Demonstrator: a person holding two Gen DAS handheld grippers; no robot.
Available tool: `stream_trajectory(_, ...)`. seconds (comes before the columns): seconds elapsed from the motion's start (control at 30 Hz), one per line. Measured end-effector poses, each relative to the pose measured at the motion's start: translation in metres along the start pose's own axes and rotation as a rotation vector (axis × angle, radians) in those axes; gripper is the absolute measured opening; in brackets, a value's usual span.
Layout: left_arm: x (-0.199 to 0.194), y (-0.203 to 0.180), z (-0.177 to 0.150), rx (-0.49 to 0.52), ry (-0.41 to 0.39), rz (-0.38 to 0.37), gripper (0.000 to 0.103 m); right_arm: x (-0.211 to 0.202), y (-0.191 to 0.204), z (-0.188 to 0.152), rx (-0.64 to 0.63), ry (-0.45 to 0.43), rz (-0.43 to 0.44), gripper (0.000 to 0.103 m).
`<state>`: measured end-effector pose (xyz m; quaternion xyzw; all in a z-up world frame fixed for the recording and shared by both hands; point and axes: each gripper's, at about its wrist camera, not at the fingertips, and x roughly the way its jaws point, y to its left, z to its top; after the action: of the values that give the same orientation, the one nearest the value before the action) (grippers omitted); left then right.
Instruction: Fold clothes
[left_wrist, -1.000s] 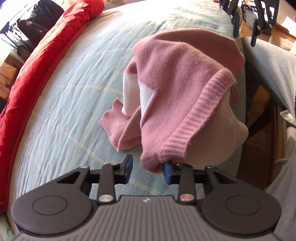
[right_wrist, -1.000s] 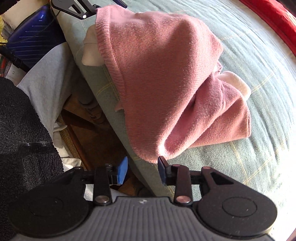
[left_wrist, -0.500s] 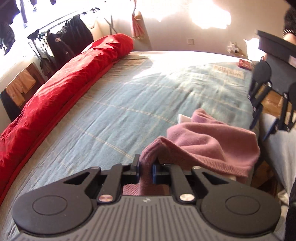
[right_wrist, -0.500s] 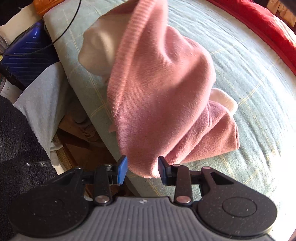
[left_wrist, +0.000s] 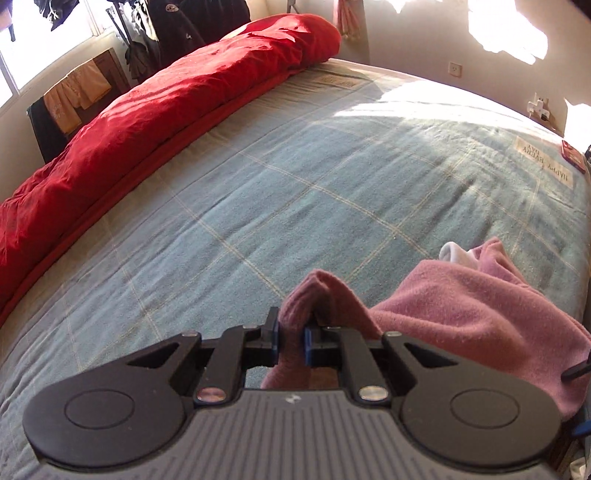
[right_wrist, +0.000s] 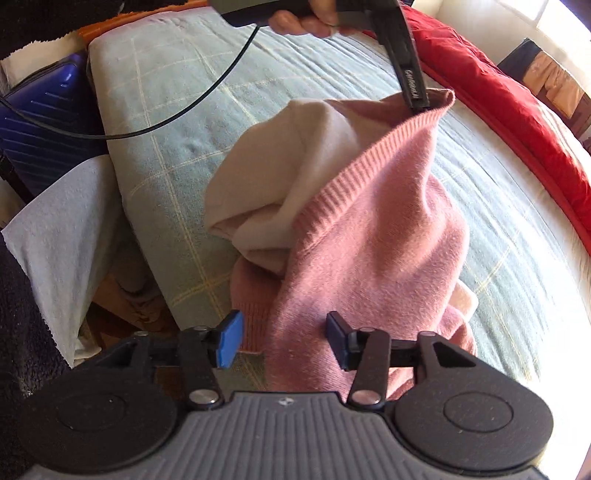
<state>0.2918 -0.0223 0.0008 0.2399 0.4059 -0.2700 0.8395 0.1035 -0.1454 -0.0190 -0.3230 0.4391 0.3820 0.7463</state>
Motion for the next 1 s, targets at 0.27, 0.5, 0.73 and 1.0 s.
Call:
stream_trajectory(0.27,-0.007,0.012,-0.014,-0.005,0.003,-0.042,0.01,-0.002,-0.023,-0.01,-0.007,0.113,-0.049,0.016)
stream_trajectory(0.5,-0.016,0.021,-0.025,0.012,0.007,-0.032,0.01,-0.051,-0.106,-0.006,0.173,0.053,-0.127,0.013)
stream_trajectory(0.73,-0.012,0.038,-0.012,-0.002,-0.021,0.004,0.01,-0.049,-0.172,0.008,0.235,0.021,-0.248,0.012)
stream_trajectory(1.0,0.025,0.061,0.016,0.003,-0.008,0.066,0.01,-0.007,-0.224,0.028,0.255,0.008,-0.265,0.013)
